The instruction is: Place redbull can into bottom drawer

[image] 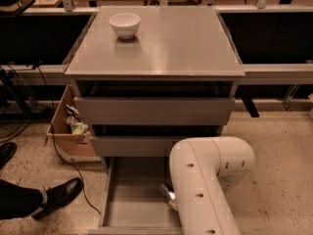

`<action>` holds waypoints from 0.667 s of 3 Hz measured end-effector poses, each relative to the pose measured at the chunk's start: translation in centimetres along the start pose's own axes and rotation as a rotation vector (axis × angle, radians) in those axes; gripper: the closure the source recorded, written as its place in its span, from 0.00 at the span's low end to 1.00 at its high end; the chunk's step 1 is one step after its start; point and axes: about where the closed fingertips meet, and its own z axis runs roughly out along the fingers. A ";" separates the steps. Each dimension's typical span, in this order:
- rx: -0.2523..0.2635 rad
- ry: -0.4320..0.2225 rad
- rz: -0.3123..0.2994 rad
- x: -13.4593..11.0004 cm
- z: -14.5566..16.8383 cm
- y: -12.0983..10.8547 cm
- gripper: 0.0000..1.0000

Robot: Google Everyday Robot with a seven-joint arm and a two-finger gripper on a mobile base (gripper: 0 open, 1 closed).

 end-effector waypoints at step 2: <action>0.020 0.023 -0.002 1.0 2.3 -0.6 0.84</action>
Offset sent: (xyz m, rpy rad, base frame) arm 0.0259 -0.0074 -0.0444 -0.0412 -0.0063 -0.0100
